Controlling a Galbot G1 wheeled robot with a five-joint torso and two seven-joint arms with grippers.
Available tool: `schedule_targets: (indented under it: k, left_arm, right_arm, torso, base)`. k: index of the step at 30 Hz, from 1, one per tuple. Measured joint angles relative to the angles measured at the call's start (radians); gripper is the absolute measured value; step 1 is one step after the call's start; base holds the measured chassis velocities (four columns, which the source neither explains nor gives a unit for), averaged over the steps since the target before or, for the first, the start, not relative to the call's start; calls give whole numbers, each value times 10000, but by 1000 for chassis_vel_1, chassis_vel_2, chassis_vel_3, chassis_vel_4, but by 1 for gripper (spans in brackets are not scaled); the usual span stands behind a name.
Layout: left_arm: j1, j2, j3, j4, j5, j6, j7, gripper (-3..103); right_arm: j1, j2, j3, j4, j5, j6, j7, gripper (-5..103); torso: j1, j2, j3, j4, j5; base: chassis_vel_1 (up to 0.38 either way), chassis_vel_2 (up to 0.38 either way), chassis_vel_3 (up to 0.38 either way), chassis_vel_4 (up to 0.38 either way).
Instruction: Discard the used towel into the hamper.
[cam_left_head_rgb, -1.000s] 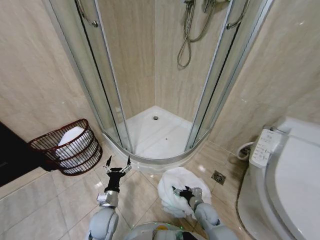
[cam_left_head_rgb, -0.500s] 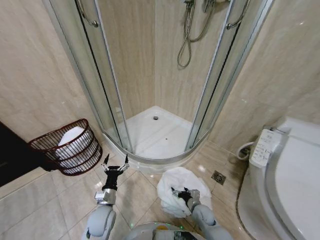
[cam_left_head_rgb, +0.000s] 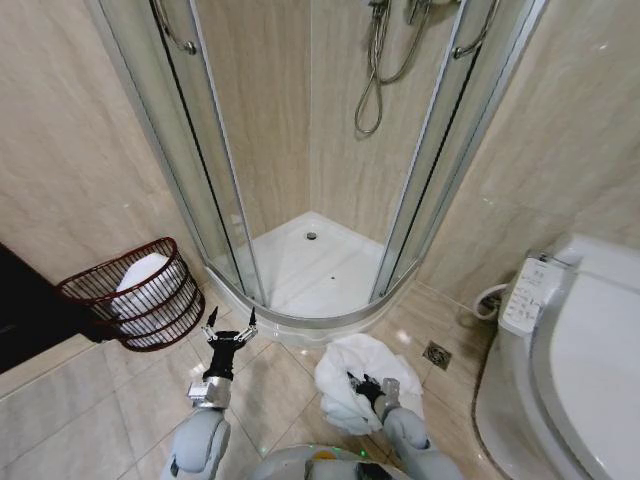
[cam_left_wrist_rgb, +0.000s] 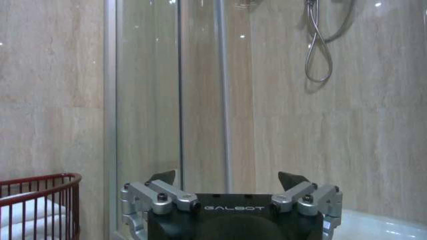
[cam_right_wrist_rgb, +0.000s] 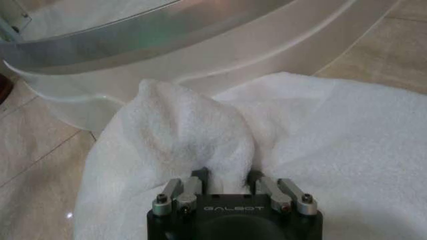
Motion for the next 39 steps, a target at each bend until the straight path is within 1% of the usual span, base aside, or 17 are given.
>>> schedule_targets:
  k: [3,4,7,9,11,14,17,18,21,22,24,26,29,31,32,35,39]
  left_arm:
    - [25,-21,24,3,22,-20,9,100]
    - [25,-21,24,3,22,-20,9,100]
    - [34,-51,57,-17,44,-21,17,100]
    - [31,-58,65,-18,49,-21,18,100]
    - [5,-91,118,-21,76,-10,24,100]
    - [-24,-101,172,-23,99,3,37,100]
    - [-93,-125,246,-23,111,12,42,100]
    - [-93,-125,246,-23,111,12,42,100]
    - [-81,-143,407,-30,130,5,43,100]
    - [-81,-143,407,-30,130,5,43,100]
    - [-46,-154,569,-140,120,-23,33,100]
    - [-31,-112,599,-204,91,-29,28,100]
    - [-25,-91,611,-284,78,-31,26,100]
    - [13,-46,624,-476,38,-18,26,100]
    - [13,-46,624,-476,38,-18,26,100]
    - [88,48,623,-744,-103,33,29,100]
    - [150,99,596,-830,-223,-1,29,100]
  right_arm:
    - [-24,32,74,7,12,71,-77,27]
    - [-24,32,74,7,12,71,-77,27]
    - [-62,98,157,3,19,164,-140,10]
    - [-78,117,182,14,20,186,-141,10]
    - [-180,197,328,200,22,357,-136,5]
    - [-310,299,536,523,-40,627,-60,5]
    - [-638,406,913,1336,-556,1384,209,5]
    - [-638,406,913,1336,-556,1384,209,5]
    - [-1183,247,1282,2726,-928,1844,435,5]
    - [-1183,247,1282,2726,-928,1844,435,5]
    - [-2044,92,1684,5084,-1285,2038,833,5]
    - [-2495,53,1720,6247,-1521,2028,1132,5]
    - [-2760,20,1700,6992,-1697,1934,1363,5]
    - [-3038,-69,1658,8194,-1840,1587,1739,5]
    - [-3038,-69,1658,8194,-1840,1587,1739,5]
    - [-3291,-298,1743,9636,-1833,1138,2091,5]
    - [-3750,-664,2128,10318,-1874,1159,2236,5]
  torso:
    - [0,0,0,0,0]
    - [0,0,0,0,0]
    - [0,0,0,0,1]
    - [0,0,0,0,0]
    - [0,0,0,0,1]
    - [0,0,0,0,1]
    - [0,0,0,1,2]
    - [0,0,0,1,2]
    - [0,0,0,0,0]
    - [0,0,0,0,0]
    - [-1,0,0,-1,-2]
    - [-1,0,-1,-1,0]
    - [-1,0,0,-1,0]
    - [-1,0,0,-1,2]
    - [-1,0,0,-1,2]
    - [-1,1,-1,1,-1]
    - [-1,0,-1,1,0]
  base:
    - [0,0,0,0]
    - [0,0,0,0]
    - [0,0,0,0]
    - [0,0,0,0]
    - [0,0,0,0]
    - [0,0,0,0]
    - [0,0,0,0]
    - [0,0,0,0]
    - [0,0,0,0]
    - [0,0,0,0]
    - [0,0,0,0]
    - [0,0,0,0]
    - [0,0,0,0]
    - [0,0,0,0]
    - [0,0,0,0]
    - [0,0,0,0]
    - [0,0,0,0]
